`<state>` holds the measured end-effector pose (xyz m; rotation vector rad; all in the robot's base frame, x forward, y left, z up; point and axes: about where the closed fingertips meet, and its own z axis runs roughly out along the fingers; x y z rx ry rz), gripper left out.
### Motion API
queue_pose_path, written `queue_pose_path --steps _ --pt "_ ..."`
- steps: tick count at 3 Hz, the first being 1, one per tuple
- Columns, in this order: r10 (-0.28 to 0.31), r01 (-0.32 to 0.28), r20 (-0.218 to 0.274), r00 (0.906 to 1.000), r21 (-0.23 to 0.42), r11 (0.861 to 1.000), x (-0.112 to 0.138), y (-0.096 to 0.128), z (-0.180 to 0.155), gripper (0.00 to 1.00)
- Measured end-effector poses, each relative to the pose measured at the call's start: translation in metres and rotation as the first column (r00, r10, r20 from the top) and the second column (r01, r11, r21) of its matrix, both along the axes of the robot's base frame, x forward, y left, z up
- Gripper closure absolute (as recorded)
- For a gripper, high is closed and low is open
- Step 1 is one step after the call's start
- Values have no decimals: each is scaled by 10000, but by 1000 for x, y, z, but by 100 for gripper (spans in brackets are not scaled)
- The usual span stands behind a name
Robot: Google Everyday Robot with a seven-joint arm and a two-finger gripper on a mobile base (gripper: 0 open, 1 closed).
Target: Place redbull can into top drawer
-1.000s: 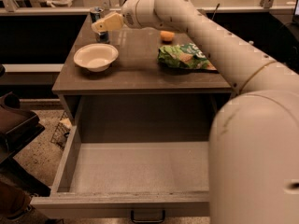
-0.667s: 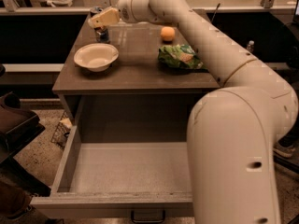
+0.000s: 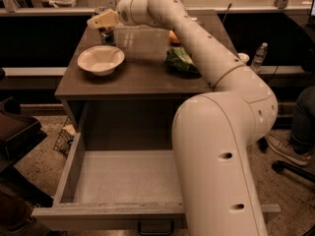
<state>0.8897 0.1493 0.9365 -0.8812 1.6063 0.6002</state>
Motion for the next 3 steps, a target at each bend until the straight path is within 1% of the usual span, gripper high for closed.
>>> queue_pose_path --steps 1,2,3 --pt "-168 181 -425 9990 296 9994 9 6 -19 12" --pt "-52 100 -815 9967 578 9983 11 15 -35 30" --pt "-36 81 -809 9967 554 9984 11 17 -35 53"
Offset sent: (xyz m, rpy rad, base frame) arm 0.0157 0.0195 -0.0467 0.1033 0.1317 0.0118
